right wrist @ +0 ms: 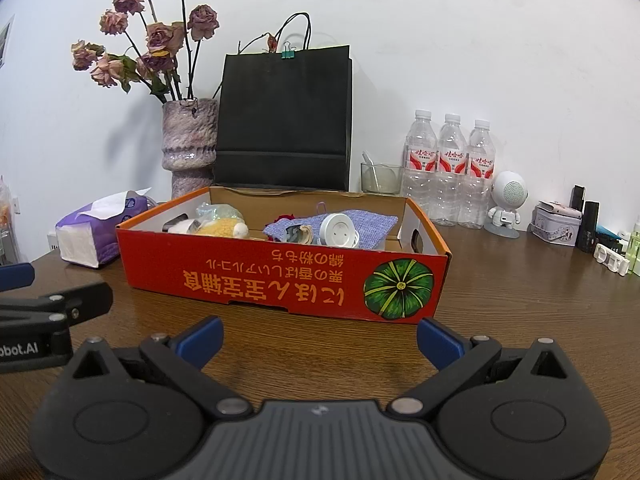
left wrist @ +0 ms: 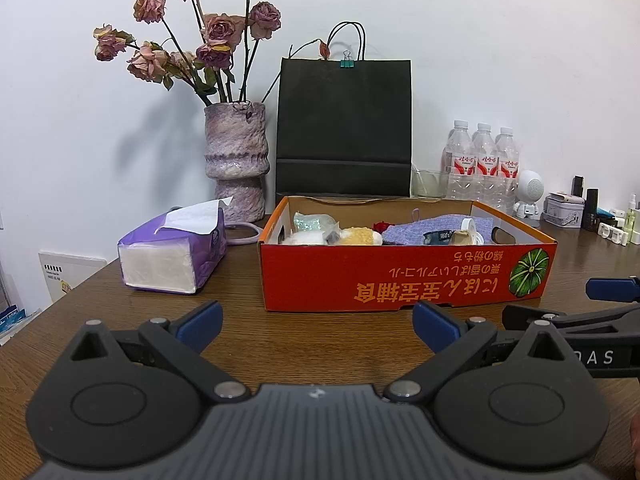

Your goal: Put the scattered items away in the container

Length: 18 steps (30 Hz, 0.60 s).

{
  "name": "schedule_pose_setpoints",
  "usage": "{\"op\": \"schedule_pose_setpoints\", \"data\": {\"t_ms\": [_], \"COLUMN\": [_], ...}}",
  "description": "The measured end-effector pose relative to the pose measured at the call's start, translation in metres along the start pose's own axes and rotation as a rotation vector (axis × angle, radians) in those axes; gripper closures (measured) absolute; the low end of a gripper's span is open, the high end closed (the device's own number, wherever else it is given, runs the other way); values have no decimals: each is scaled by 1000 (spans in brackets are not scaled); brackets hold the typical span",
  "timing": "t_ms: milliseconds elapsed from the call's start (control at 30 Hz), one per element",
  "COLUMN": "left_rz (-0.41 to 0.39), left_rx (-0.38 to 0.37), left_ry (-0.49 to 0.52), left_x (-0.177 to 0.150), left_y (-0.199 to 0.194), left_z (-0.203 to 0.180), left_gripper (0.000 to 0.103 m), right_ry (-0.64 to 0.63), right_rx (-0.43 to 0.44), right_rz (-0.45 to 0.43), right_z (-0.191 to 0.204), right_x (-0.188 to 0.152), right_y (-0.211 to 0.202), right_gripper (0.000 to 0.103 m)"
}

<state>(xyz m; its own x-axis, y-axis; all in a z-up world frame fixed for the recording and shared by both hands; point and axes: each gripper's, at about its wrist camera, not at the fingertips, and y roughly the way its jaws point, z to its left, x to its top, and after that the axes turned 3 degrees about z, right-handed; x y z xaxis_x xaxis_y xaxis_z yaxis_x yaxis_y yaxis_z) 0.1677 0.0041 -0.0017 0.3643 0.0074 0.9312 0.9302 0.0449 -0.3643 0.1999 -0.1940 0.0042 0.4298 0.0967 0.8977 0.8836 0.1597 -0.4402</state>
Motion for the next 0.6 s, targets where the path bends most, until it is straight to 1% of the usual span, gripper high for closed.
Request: {"op": "schedule_pose_setpoints", "data": {"t_ms": [600], "left_rz": [-7], "left_rx": [-4], "left_ry": [2], "left_x": [0], "left_y": [-1], "left_z": [-1], "left_gripper": [0], "right_ry": [-4], "right_rx": [-1], "right_rz": [-1], "right_z": [1], "right_x": [0], "right_y": [0], "right_gripper": [0]}}
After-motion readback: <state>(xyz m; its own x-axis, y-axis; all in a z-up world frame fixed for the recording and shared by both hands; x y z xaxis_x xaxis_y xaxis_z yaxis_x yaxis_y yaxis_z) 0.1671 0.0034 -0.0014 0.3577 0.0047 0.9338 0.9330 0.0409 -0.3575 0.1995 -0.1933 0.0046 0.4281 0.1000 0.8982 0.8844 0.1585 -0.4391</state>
